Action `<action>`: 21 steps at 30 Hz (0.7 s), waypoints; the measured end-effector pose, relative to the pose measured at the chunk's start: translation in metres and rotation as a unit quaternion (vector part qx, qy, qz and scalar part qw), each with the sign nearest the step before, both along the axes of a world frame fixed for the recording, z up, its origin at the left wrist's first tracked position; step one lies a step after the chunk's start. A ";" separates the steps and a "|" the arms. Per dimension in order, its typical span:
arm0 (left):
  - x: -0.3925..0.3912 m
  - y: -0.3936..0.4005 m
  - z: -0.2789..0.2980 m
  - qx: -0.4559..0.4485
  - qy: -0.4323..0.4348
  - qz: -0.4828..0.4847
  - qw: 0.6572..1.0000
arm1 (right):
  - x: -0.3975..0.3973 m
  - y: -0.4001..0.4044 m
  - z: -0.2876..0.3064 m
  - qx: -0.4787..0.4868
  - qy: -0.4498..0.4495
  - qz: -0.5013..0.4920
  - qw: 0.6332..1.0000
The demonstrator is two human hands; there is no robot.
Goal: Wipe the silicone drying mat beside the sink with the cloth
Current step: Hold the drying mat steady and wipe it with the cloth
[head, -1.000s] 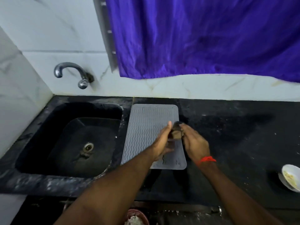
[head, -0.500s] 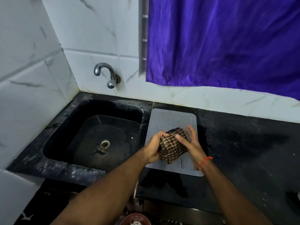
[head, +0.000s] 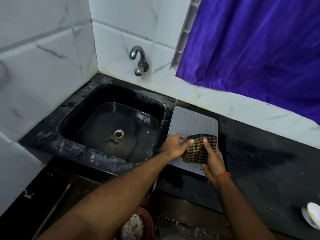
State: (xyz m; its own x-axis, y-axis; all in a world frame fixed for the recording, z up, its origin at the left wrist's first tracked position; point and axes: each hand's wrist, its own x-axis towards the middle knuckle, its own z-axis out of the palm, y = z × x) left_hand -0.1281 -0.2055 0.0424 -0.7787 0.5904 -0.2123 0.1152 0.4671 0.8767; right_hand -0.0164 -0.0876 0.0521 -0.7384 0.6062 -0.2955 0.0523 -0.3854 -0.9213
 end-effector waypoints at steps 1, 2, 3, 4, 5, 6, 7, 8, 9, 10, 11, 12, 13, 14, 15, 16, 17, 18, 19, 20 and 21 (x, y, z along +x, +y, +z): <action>0.001 -0.001 -0.003 0.029 -0.044 0.000 0.999 | -0.002 -0.001 0.001 -0.005 -0.001 -0.016 1.000; 0.003 0.000 -0.005 0.066 -0.092 -0.002 0.994 | -0.003 -0.001 0.002 -0.008 -0.003 -0.024 1.000; 0.006 0.001 -0.008 0.104 -0.136 -0.005 0.985 | -0.003 0.000 0.002 -0.013 -0.004 -0.022 1.000; 0.007 0.003 -0.010 0.133 -0.163 -0.005 0.978 | -0.004 0.003 0.002 -0.023 -0.003 -0.007 1.000; 0.006 0.005 -0.011 0.153 -0.174 -0.002 0.973 | -0.005 0.006 0.003 -0.034 -0.003 0.016 0.999; 0.003 0.007 -0.011 0.165 -0.180 0.003 0.970 | -0.006 0.010 0.003 -0.046 -0.001 0.043 0.998; -0.001 0.010 -0.011 0.174 -0.184 0.010 0.967 | -0.009 0.016 0.004 -0.060 0.002 0.074 0.995; -0.003 0.015 -0.009 0.183 -0.188 0.014 0.965 | -0.012 0.023 0.005 -0.072 0.008 0.104 0.992; -0.005 0.021 -0.007 0.194 -0.192 0.015 0.962 | -0.015 0.031 0.006 -0.085 0.015 0.130 0.988; -0.006 0.028 -0.006 0.203 -0.195 0.017 0.959 | -0.018 0.040 0.006 -0.096 0.021 0.155 0.983; -0.006 0.033 -0.005 0.207 -0.194 0.015 0.959 | -0.020 0.049 0.006 -0.106 0.024 0.175 0.979; -0.005 0.041 -0.004 0.205 -0.188 0.012 0.960 | -0.020 0.060 0.006 -0.116 0.023 0.190 0.975; -0.003 0.049 -0.004 0.202 -0.182 0.007 0.962 | -0.020 0.072 0.006 -0.123 0.020 0.203 0.971; -0.002 0.057 -0.003 0.199 -0.175 0.006 0.964 | -0.021 0.085 0.006 -0.127 0.015 0.219 0.967; -0.001 0.064 -0.001 0.199 -0.167 0.012 0.966 | -0.023 0.098 0.007 -0.124 0.009 0.238 0.963; -0.002 0.070 0.000 0.201 -0.159 0.024 0.966 | -0.026 0.109 0.008 -0.116 0.002 0.258 0.959; -0.002 0.074 0.002 0.208 -0.152 0.035 0.966 | -0.029 0.119 0.008 -0.105 -0.004 0.276 0.955; -0.001 0.079 0.003 0.213 -0.146 0.043 0.965 | -0.033 0.129 0.007 -0.097 -0.007 0.292 0.951; 0.001 0.084 0.005 0.209 -0.140 0.043 0.967 | -0.036 0.139 0.006 -0.093 -0.009 0.304 0.948; 0.003 0.088 0.005 0.198 -0.131 0.040 0.971 | -0.040 0.147 0.004 -0.090 -0.012 0.314 0.945; 0.004 0.091 0.005 0.180 -0.118 0.041 0.976 | -0.043 0.154 0.002 -0.093 -0.017 0.327 0.940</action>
State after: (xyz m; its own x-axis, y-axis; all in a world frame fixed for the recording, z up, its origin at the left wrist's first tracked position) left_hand -0.1243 -0.1141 0.0478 -0.7815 0.5970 -0.1814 -0.1339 0.1234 0.9833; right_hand -0.0593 0.0661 0.0538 -0.9239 -0.0388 -0.3807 0.3615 -0.4148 -0.8350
